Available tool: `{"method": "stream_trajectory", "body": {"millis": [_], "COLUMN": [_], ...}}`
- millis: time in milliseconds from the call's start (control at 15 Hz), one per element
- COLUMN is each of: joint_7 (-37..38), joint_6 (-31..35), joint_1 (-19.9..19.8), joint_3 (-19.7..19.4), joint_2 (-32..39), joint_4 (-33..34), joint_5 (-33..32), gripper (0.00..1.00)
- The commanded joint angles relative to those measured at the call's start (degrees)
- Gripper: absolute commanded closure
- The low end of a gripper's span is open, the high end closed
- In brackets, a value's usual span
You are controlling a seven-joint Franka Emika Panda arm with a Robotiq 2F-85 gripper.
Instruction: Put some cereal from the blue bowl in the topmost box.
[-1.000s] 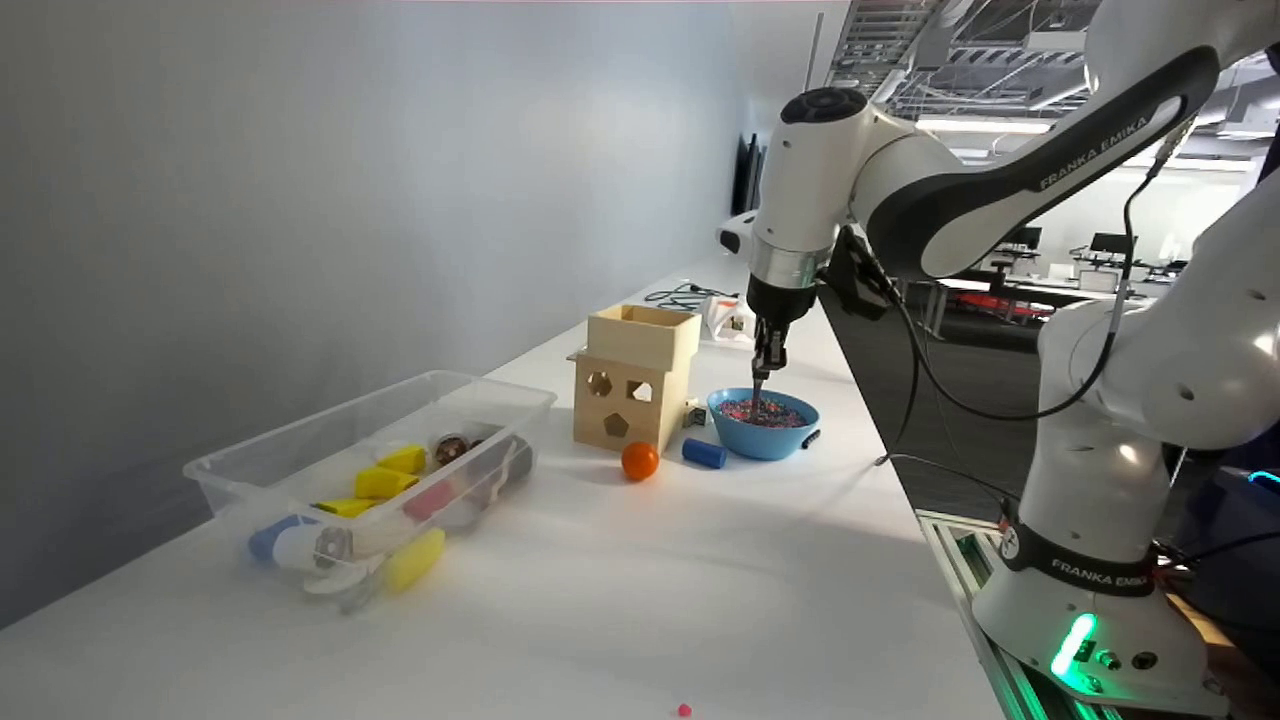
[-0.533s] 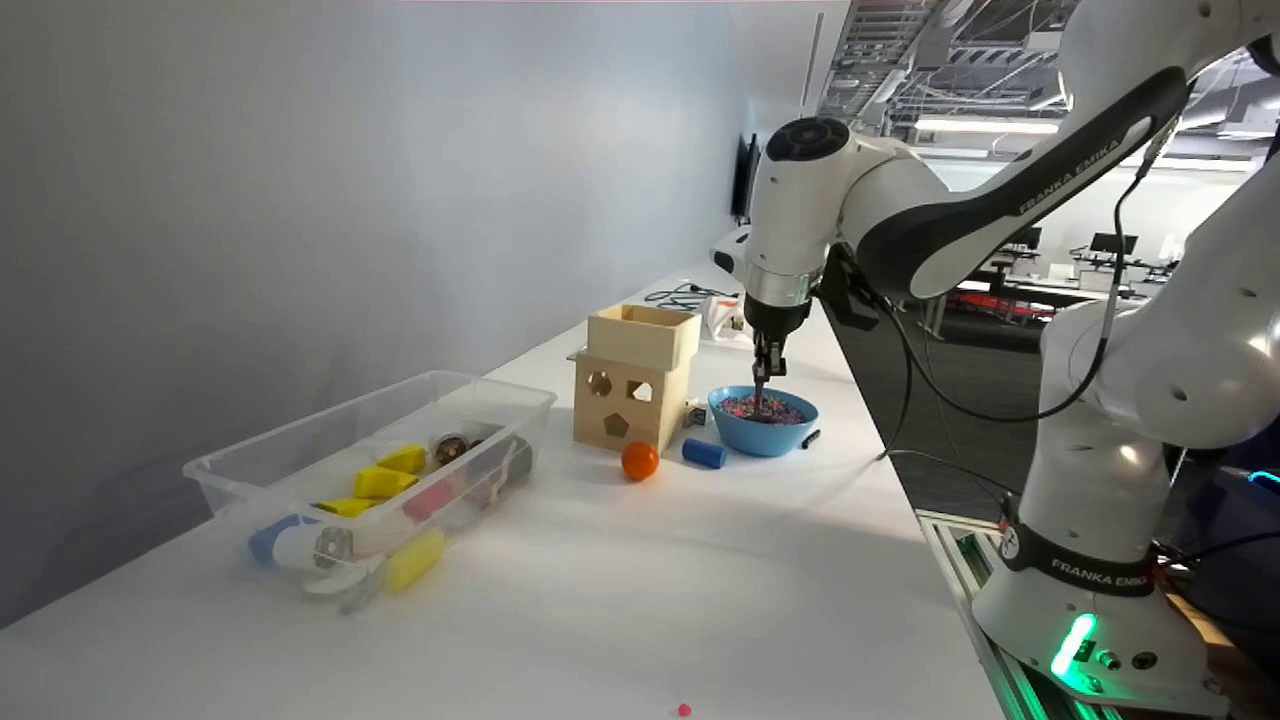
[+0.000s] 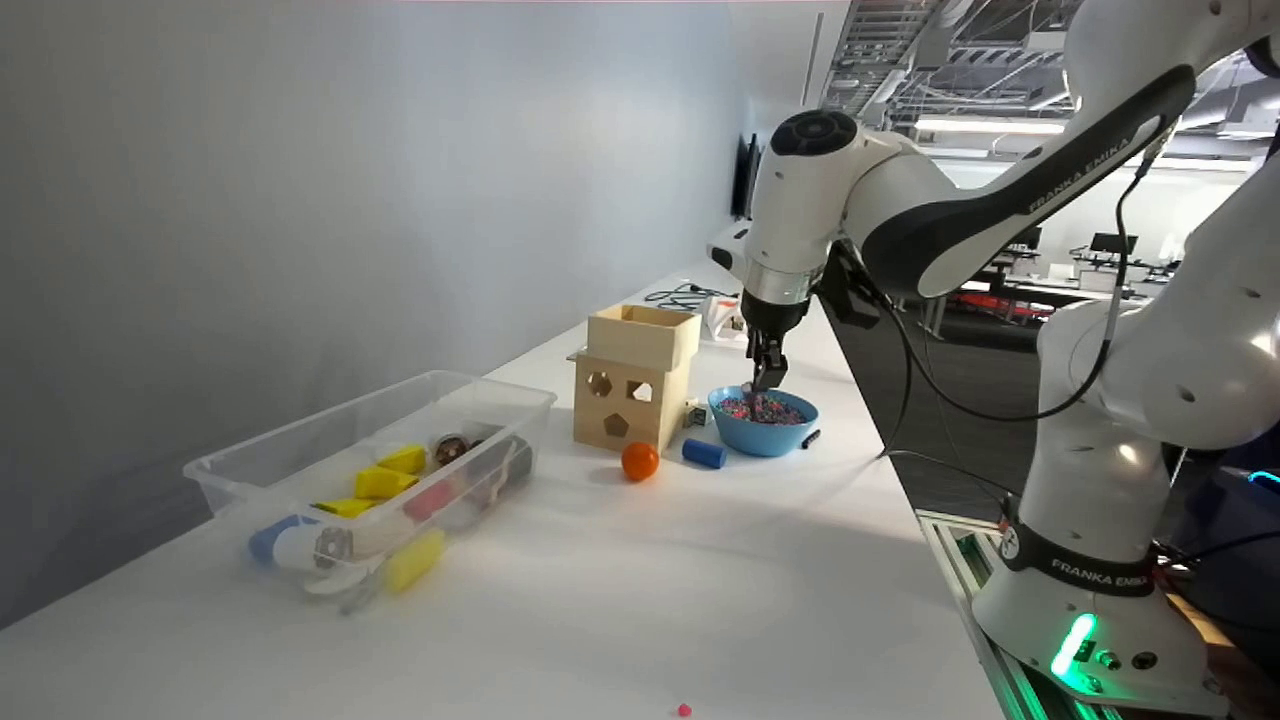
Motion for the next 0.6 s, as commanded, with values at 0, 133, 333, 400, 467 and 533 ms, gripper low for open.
{"method": "stream_trajectory", "body": {"millis": [0, 133, 333, 400, 467, 533], "joint_7": [-2.45, -3.35, -5.93, -7.49, -8.77, -5.85], "joint_6": [-2.38, -3.13, -4.47, -5.27, -5.25, -3.11], "joint_1": [3.14, 4.74, 6.78, 7.63, 8.37, 5.65], "joint_3": [-0.05, -0.11, -0.17, -0.43, -0.74, 1.16], "joint_2": [-4.71, -6.77, -10.1, -11.28, -12.66, -8.91], "joint_4": [-0.25, 0.12, 0.92, 1.41, 1.67, 1.47], "joint_5": [4.57, 8.39, 14.84, 17.67, 19.67, 16.3], "gripper": [0.08, 0.0, 0.0, 0.0, 0.0, 0.0]}}
